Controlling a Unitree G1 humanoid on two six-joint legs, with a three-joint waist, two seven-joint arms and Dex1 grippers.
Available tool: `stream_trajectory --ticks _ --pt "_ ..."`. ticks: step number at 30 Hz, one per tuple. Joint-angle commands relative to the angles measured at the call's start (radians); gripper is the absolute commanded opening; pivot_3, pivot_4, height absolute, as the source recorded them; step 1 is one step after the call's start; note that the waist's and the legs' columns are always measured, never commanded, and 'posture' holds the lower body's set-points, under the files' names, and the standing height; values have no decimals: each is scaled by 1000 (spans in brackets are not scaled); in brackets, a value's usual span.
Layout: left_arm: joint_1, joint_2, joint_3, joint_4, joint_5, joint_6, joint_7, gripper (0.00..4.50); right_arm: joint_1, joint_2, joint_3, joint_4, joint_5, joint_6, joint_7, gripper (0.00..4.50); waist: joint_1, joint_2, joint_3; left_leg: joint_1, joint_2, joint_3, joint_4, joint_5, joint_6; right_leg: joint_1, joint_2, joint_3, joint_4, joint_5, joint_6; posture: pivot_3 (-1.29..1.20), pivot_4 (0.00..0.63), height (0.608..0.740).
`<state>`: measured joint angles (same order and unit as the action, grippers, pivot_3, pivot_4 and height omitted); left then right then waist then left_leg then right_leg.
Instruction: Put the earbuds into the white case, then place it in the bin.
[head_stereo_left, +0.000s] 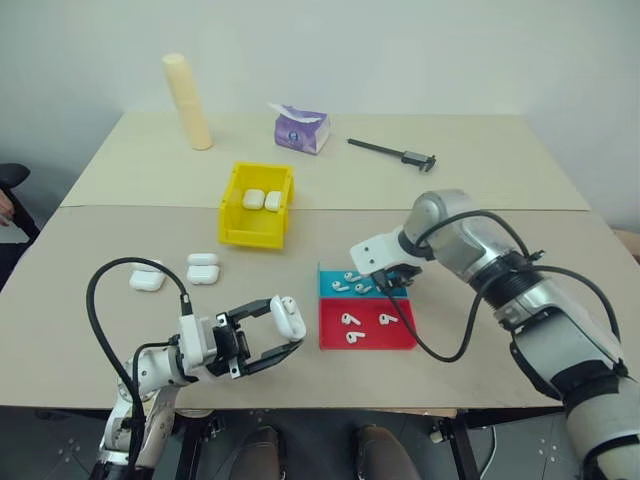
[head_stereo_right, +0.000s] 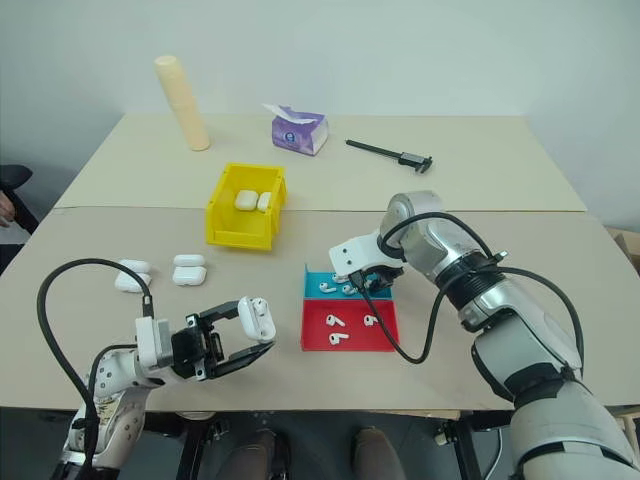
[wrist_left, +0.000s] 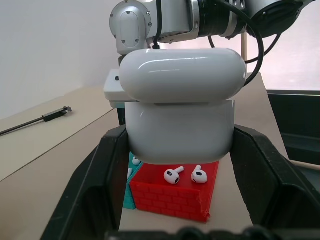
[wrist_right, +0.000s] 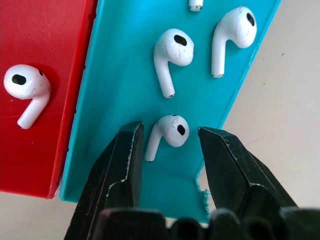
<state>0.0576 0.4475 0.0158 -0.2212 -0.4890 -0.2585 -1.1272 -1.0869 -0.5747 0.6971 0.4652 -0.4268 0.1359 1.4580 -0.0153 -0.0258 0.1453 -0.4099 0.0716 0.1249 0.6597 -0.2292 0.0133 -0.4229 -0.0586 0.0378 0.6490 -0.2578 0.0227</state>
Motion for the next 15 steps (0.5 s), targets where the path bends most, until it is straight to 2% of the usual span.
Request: stream_trajectory --ticks 1,15 --pt "-10 11 -4 -37 -6 -7 3 2746 2 -6 -34 -16 4 2 13 2190 0 0 0 0 0 0 0 0 0 0 0 0 0 0 0 0 150 740" --pt "-18 18 -3 -6 -5 -23 -3 2746 8 5 -34 12 -13 -1 -24 2190 0 0 0 1 0 0 0 0 0 1 0 0 0 0 0 0 150 740"
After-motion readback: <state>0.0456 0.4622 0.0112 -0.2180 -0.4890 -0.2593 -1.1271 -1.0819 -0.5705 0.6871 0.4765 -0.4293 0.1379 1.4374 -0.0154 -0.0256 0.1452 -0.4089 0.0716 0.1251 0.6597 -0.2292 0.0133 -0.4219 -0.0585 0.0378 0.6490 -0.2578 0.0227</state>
